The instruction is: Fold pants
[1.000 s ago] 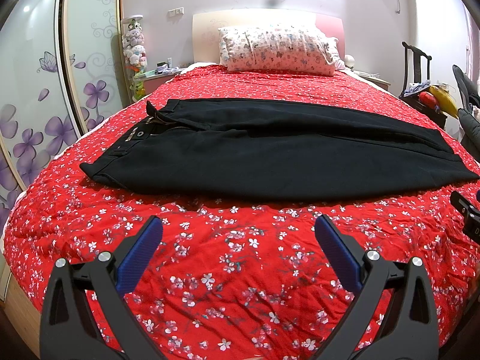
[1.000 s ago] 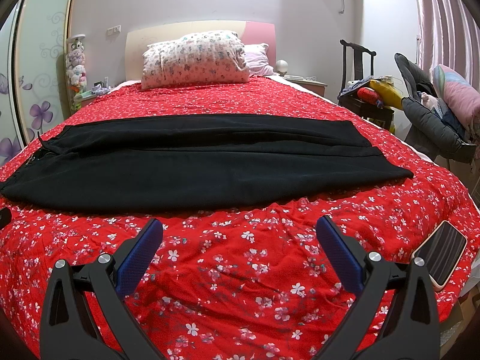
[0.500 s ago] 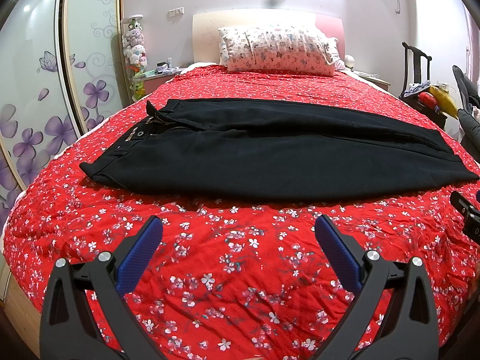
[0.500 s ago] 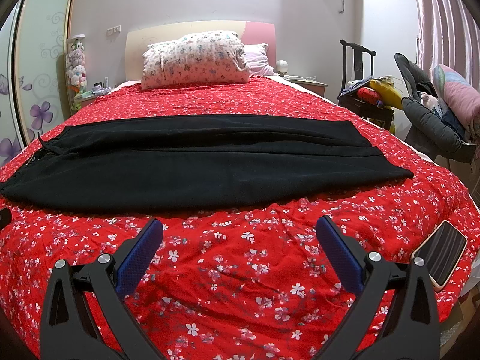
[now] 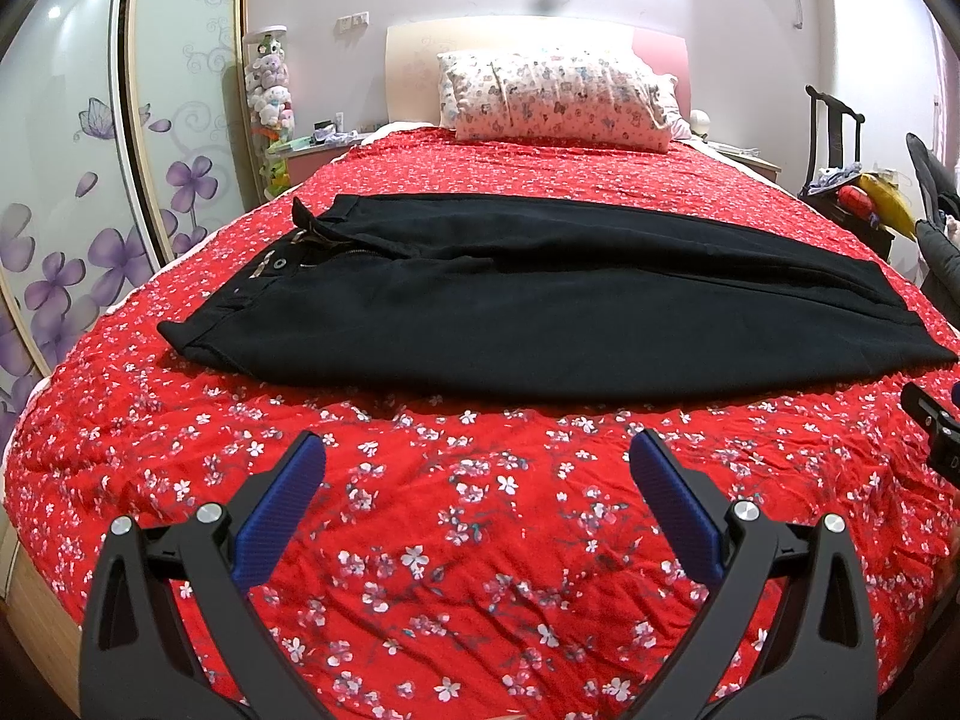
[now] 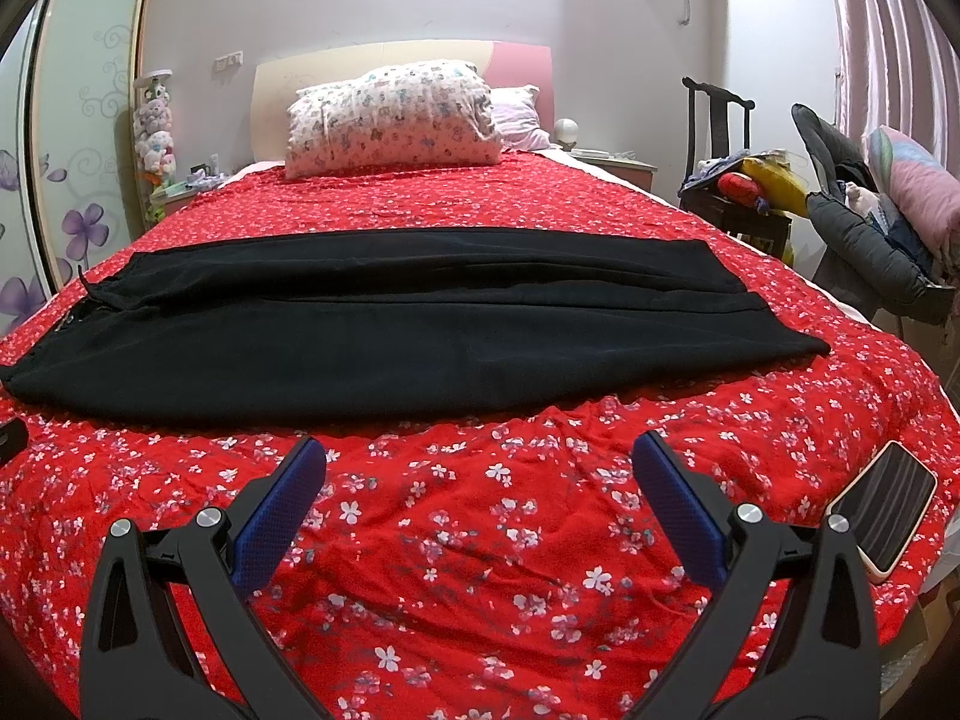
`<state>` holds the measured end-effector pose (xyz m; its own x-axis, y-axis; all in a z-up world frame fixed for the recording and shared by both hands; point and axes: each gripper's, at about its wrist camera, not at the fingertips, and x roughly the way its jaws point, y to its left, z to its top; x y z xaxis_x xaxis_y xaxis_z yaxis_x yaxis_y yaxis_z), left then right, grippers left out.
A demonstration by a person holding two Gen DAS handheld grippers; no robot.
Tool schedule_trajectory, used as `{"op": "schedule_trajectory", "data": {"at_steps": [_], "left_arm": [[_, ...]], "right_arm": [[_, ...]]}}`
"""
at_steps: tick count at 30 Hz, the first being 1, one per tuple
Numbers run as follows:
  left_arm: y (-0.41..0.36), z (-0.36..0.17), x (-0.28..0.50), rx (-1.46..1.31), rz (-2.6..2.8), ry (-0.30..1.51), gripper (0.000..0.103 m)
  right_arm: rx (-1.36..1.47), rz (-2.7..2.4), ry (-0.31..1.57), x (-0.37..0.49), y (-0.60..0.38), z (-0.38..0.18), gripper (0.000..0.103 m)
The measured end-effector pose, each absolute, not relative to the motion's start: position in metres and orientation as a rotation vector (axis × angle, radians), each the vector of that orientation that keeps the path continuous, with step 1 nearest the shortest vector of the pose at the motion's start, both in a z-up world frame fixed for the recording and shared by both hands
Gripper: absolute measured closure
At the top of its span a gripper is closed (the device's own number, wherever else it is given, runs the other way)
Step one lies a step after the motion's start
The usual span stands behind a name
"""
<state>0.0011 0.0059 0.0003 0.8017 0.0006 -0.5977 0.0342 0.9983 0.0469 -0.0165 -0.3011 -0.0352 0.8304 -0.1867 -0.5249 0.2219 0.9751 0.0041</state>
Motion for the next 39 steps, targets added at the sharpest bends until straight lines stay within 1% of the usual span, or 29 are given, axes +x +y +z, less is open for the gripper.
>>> {"op": "schedule_trajectory", "data": {"at_steps": [13,19,23,28,30,33,36,39], "left_arm": [[0.004,-0.007,0.012,0.037,-0.026,0.663,0.002],[0.015,-0.01,0.019,-0.035,-0.032,0.682,0.002],[0.023,-0.004,0.024,-0.043,0.011,0.672,0.002],[0.025,0.008,0.033,-0.019,0.056,0.661,0.002],[0.024,0.015,0.039,-0.018,0.057,0.652,0.002],[0.018,0.032,0.048,-0.017,0.059,0.616,0.002],[0.015,0.041,0.055,-0.03,0.061,0.571,0.002],[0.015,0.041,0.061,-0.107,0.038,0.513,0.002]], "right_arm": [[0.06,-0.148,0.557,-0.017,-0.3,-0.025,0.001],[0.017,-0.132,0.592,-0.012,-0.294,-0.018,0.001],[0.027,-0.114,0.627,-0.006,-0.3,-0.015,0.001],[0.005,-0.091,0.615,-0.001,-0.302,-0.009,0.001],[-0.004,-0.048,0.589,0.003,-0.305,0.003,0.001],[0.051,0.018,0.554,0.022,-0.329,0.03,0.001],[0.198,0.06,0.531,0.056,-0.382,0.058,0.001],[0.323,0.037,0.57,0.106,-0.444,0.072,0.001]]}}
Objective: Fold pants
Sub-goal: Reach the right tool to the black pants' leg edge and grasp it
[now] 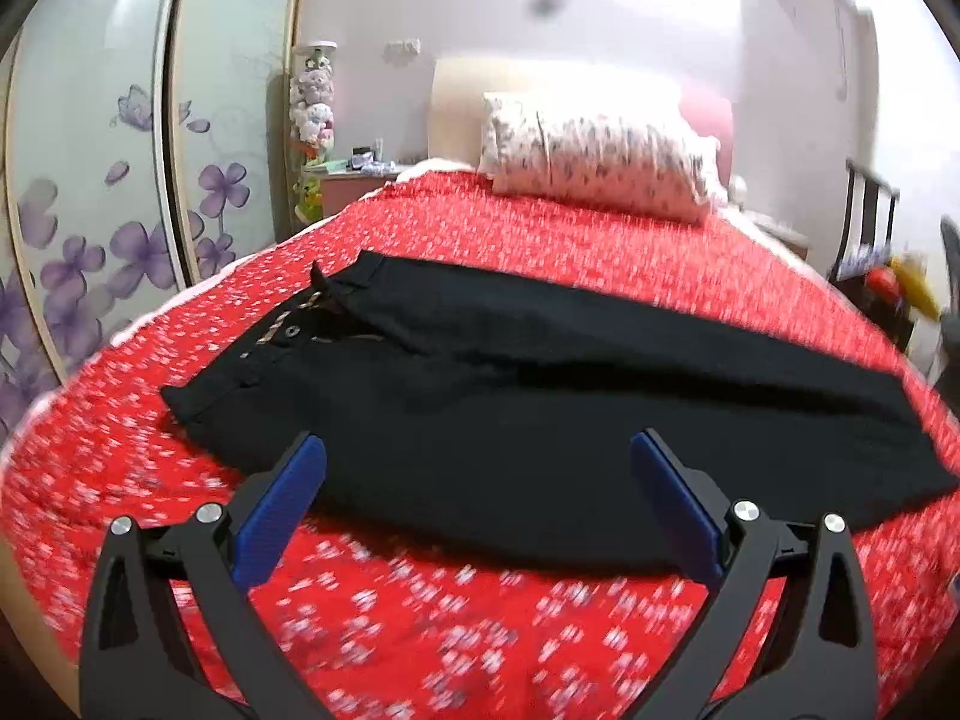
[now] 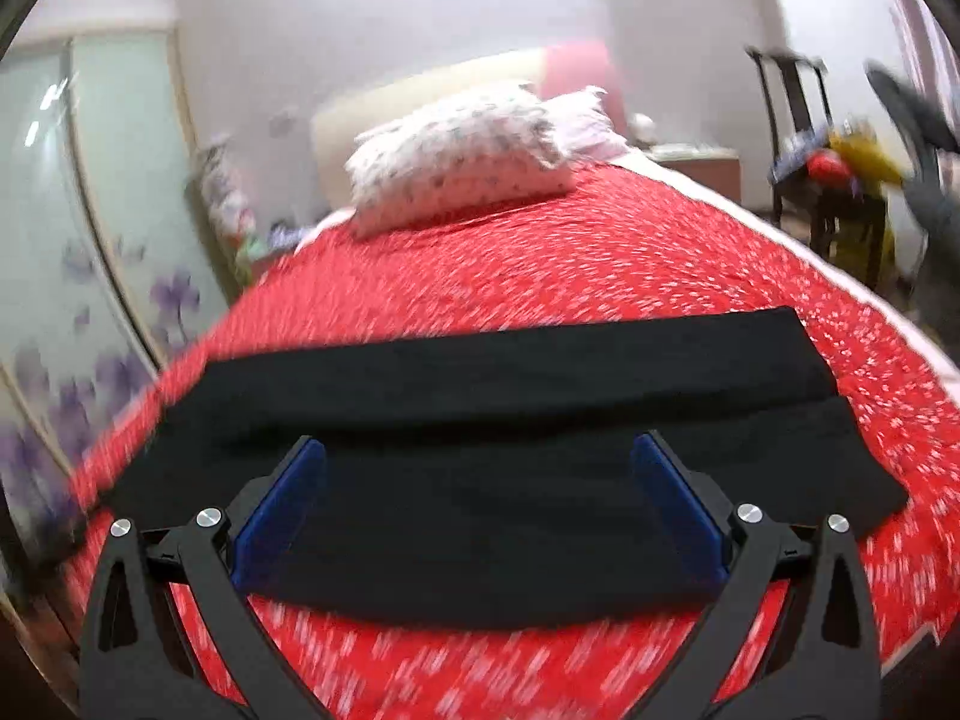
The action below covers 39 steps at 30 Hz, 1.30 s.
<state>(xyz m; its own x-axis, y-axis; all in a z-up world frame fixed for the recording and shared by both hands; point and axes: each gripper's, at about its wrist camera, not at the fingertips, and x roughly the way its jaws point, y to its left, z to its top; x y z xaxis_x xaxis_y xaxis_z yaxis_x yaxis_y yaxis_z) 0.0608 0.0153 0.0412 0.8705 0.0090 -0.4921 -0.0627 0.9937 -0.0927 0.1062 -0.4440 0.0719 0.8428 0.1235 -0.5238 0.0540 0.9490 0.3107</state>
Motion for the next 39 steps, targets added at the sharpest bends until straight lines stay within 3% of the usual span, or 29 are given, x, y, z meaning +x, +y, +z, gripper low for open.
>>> {"op": "schedule_trajectory", "data": {"at_steps": [2,9,14,16,18,30,32,36,39], "left_arm": [[0.018,0.037,0.062,-0.15,0.013,0.49,0.002],[0.022,0.005,0.096,-0.191,-0.036,0.658,0.002],[0.022,-0.004,0.101,-0.189,-0.068,0.633,0.002],[0.022,-0.006,0.104,-0.195,-0.087,0.622,0.002],[0.024,-0.008,0.105,-0.215,-0.099,0.621,0.002],[0.023,-0.016,0.114,-0.242,-0.116,0.643,0.002],[0.024,-0.018,0.114,-0.245,-0.114,0.652,0.002],[0.025,-0.019,0.115,-0.249,-0.111,0.657,0.002],[0.026,-0.018,0.116,-0.243,-0.111,0.652,0.002]], "right_arm": [[0.375,-0.009,0.625,0.138,-0.481,0.072,0.001],[0.512,-0.184,0.716,0.218,-0.597,0.04,0.001],[0.453,-0.284,0.751,0.257,-0.643,0.01,0.022],[0.44,-0.303,0.754,0.266,-0.655,0.0,0.036],[0.429,-0.328,0.746,0.276,-0.666,-0.008,0.04],[0.419,-0.42,0.821,0.31,-0.694,-0.051,0.04],[0.383,-0.432,0.832,0.31,-0.691,-0.059,0.047],[0.346,-0.376,0.814,0.304,-0.686,-0.056,0.078],[0.298,-0.352,0.784,0.297,-0.677,-0.044,0.084]]}}
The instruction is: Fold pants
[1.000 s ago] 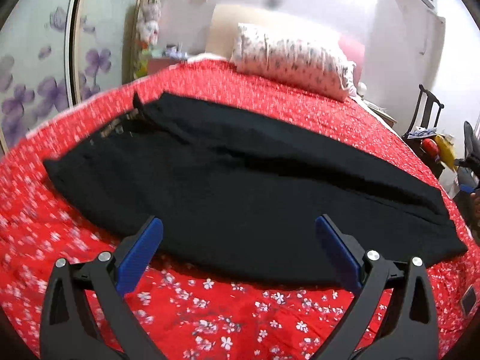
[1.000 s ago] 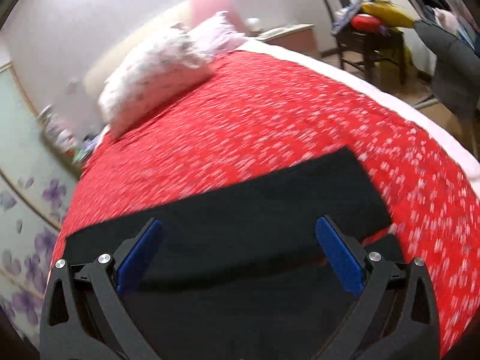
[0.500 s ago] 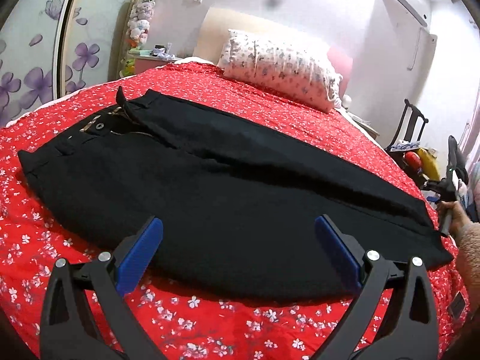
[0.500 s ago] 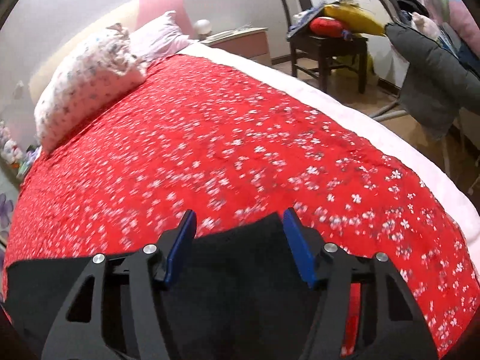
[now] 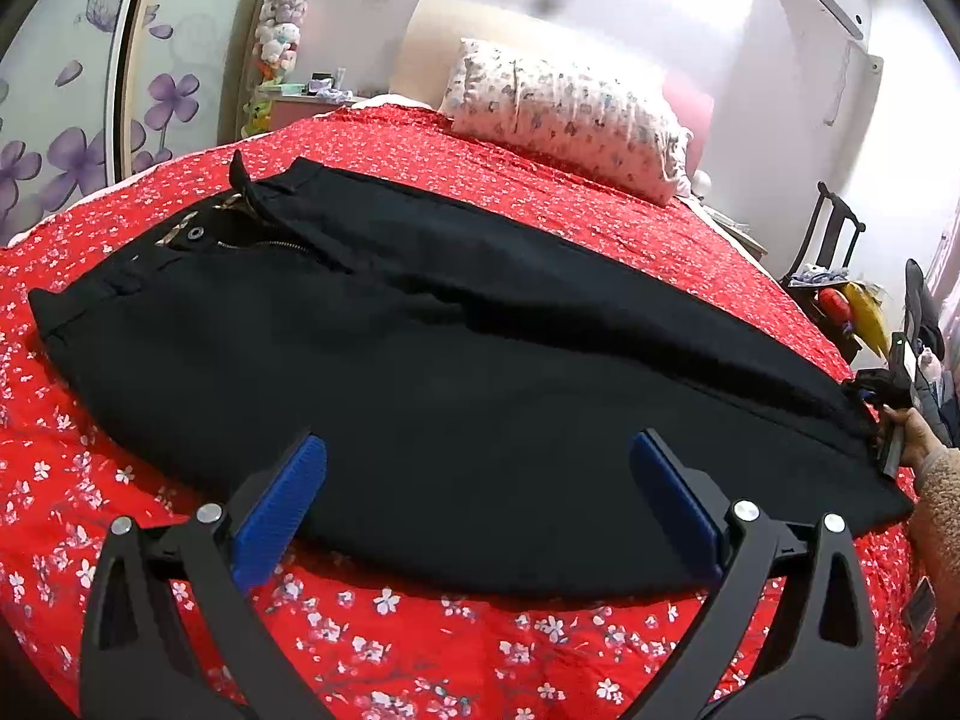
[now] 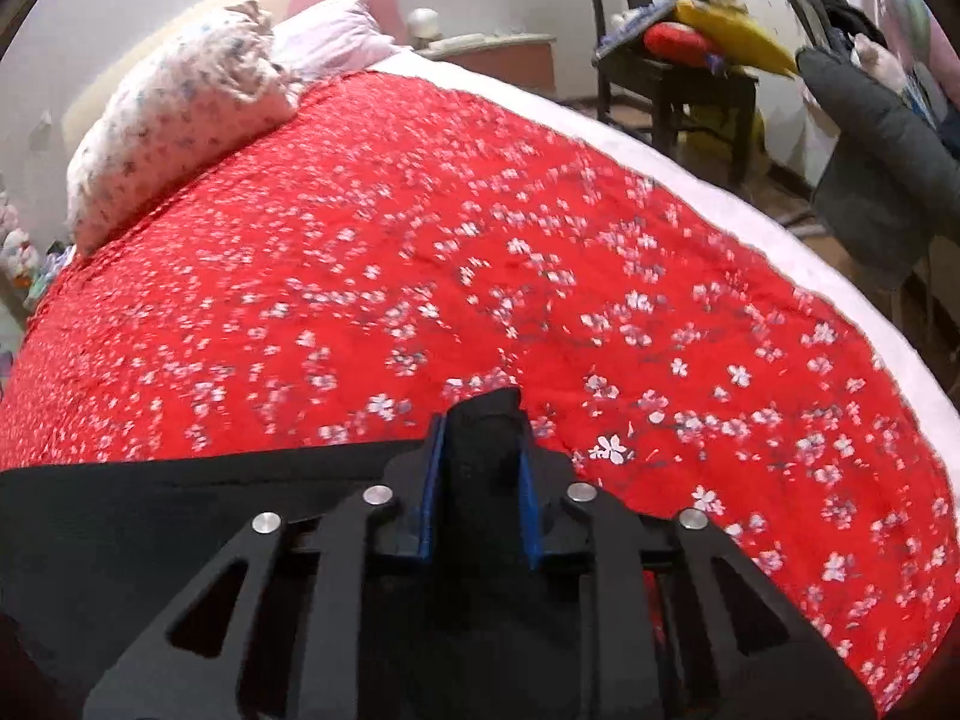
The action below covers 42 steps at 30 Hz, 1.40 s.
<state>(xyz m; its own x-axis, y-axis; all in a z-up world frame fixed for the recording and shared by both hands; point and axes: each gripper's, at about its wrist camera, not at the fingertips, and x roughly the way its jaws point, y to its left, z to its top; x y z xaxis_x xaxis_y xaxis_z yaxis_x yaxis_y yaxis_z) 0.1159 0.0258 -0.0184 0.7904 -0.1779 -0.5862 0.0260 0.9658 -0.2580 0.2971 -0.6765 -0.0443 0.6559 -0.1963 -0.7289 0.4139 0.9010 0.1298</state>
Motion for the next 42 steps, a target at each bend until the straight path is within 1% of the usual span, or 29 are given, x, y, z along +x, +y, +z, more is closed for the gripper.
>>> {"op": "schedule_trajectory", "data": {"at_steps": [6,10,12,18,22,25,26,29,30,33,34,37,38,40,42], "left_arm": [[0.026,-0.017,0.113,-0.238,-0.11,0.633,0.002],[0.026,-0.016,0.109,-0.251,-0.112,0.624,0.002],[0.028,-0.015,0.106,-0.262,-0.111,0.617,0.002],[0.029,-0.008,0.097,-0.282,-0.107,0.586,0.002],[0.028,-0.002,0.087,-0.294,-0.114,0.56,0.002],[0.029,0.002,0.081,-0.297,-0.116,0.541,0.002],[0.029,0.003,0.081,-0.296,-0.116,0.537,0.002],[0.032,0.006,0.077,-0.295,-0.108,0.528,0.002],[0.034,0.006,0.077,-0.301,-0.102,0.531,0.002],[0.043,0.004,0.076,-0.346,-0.099,0.547,0.002],[0.046,0.004,0.076,-0.361,-0.097,0.551,0.002],[0.055,0.005,0.074,-0.387,-0.086,0.553,0.002],[0.057,0.005,0.073,-0.392,-0.08,0.555,0.002],[0.061,0.004,0.072,-0.394,-0.07,0.56,0.002],[0.063,0.004,0.071,-0.394,-0.063,0.564,0.002]], "right_arm": [[0.272,-0.276,0.632,0.263,-0.658,-0.003,0.086],[0.244,-0.139,0.511,0.215,-0.638,0.032,0.086],[0.213,-0.083,0.489,0.192,-0.627,0.044,0.086],[0.171,0.007,0.58,0.128,-0.606,0.044,0.086],[0.166,0.001,0.695,0.102,-0.594,0.016,0.086],[0.127,-0.002,0.836,0.094,-0.577,-0.014,0.086],[0.107,-0.007,0.857,0.09,-0.571,-0.02,0.086],[0.068,-0.059,0.907,0.086,-0.557,-0.027,0.085],[0.076,-0.078,0.914,0.085,-0.556,-0.026,0.079],[0.184,-0.123,0.921,0.073,-0.563,-0.014,0.064],[0.225,-0.132,0.914,0.071,-0.564,-0.01,0.062],[0.491,-0.122,0.857,0.056,-0.578,0.004,0.06],[0.638,-0.09,0.836,0.052,-0.583,0.005,0.06],[0.851,-0.031,0.828,0.05,-0.586,-0.004,0.057],[1.05,-0.005,0.868,0.054,-0.583,-0.021,0.057]]}}
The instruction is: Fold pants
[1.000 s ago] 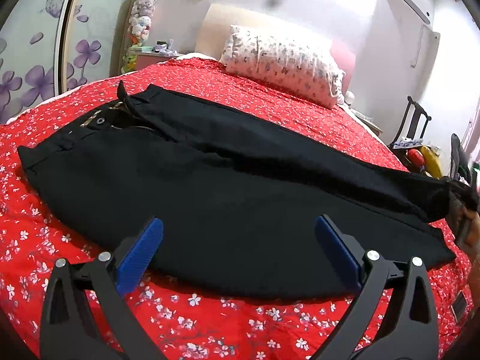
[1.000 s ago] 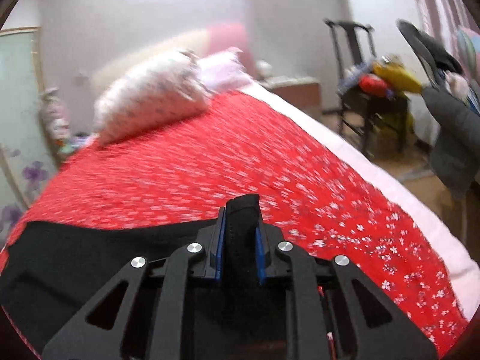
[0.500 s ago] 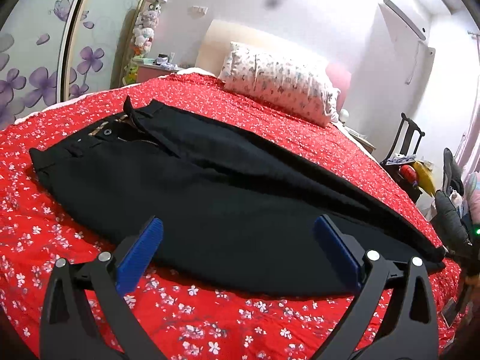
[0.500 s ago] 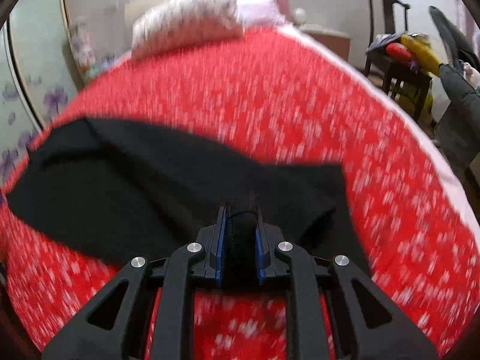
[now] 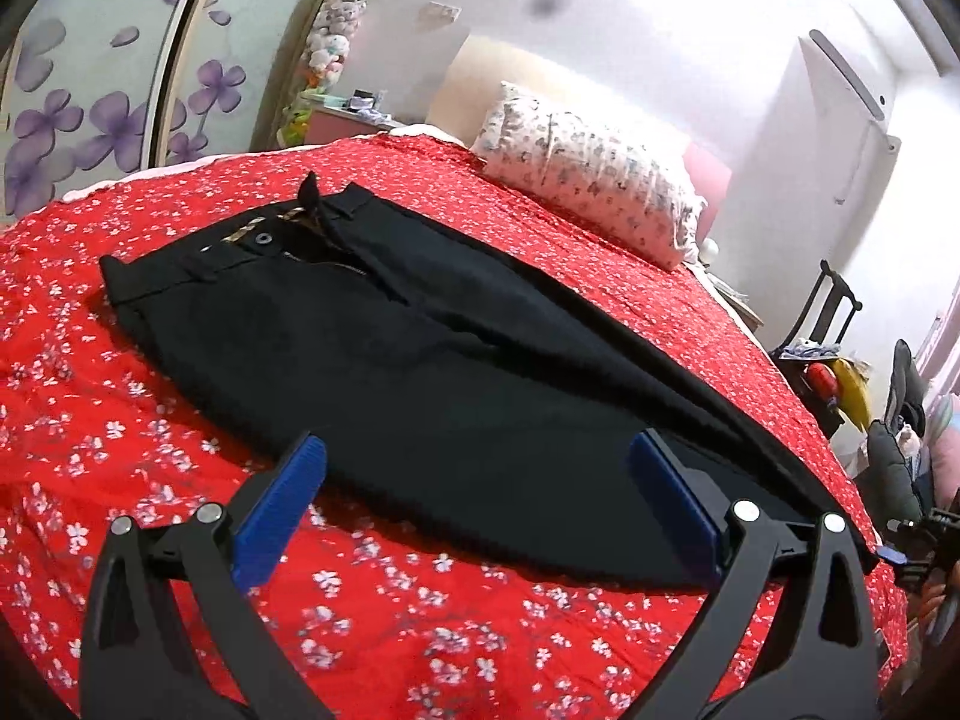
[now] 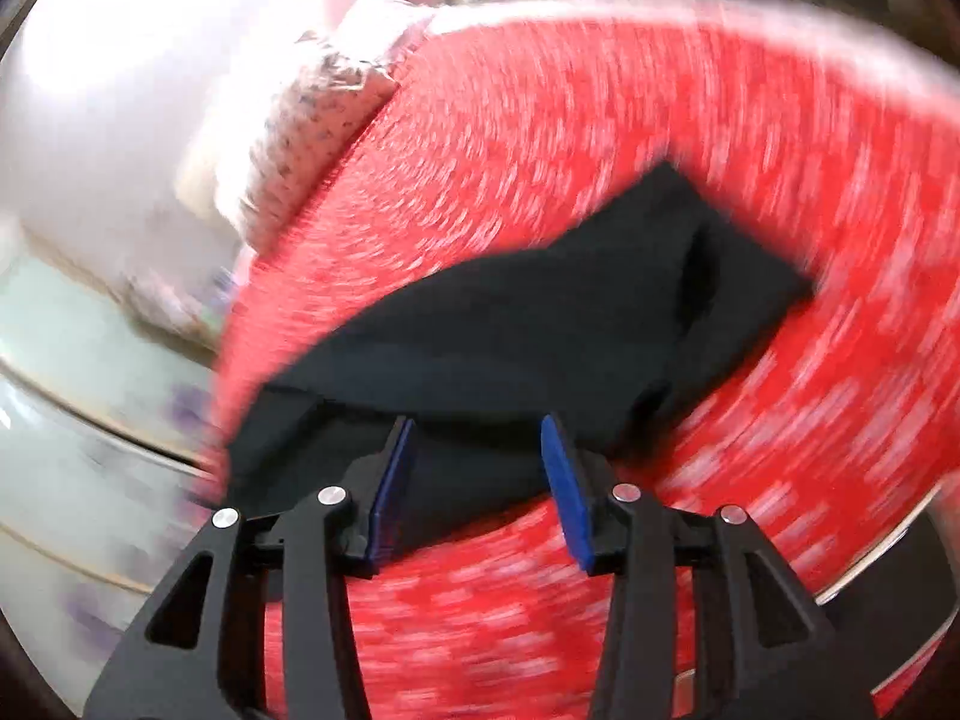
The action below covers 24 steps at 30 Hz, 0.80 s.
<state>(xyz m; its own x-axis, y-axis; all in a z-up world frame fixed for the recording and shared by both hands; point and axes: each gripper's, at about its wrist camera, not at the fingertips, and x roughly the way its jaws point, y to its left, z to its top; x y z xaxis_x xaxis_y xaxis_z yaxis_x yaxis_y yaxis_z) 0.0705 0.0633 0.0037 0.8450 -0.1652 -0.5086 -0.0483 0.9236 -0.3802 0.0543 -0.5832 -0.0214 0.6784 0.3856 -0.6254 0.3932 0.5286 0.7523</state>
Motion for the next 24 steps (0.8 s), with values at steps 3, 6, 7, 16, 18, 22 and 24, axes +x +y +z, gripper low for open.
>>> {"op": "schedule_trajectory", "data": {"at_steps": [3,6,7,16,18,22,24], "left_arm": [[0.067,0.003,0.069,-0.394,-0.058,0.57,0.002],[0.07,0.004,0.067,-0.394,-0.056,0.569,0.002],[0.071,0.004,0.067,-0.393,-0.056,0.568,0.002],[0.071,0.003,0.067,-0.39,-0.061,0.574,0.002],[0.069,0.003,0.067,-0.381,-0.065,0.576,0.002],[0.066,0.004,0.067,-0.365,-0.069,0.575,0.002],[0.065,0.005,0.066,-0.363,-0.075,0.569,0.002]], "right_arm": [[1.257,-0.043,0.904,0.06,-0.58,-0.046,0.057],[1.266,-0.095,0.854,0.063,-0.578,-0.044,0.057],[1.269,-0.106,0.838,0.066,-0.578,-0.044,0.057],[1.294,-0.28,0.822,0.079,-0.583,-0.067,0.076],[1.213,-0.29,0.795,0.084,-0.586,-0.058,0.089],[0.998,-0.197,0.578,0.081,-0.587,-0.01,0.096],[0.847,-0.177,0.468,0.072,-0.585,0.011,0.096]]}}
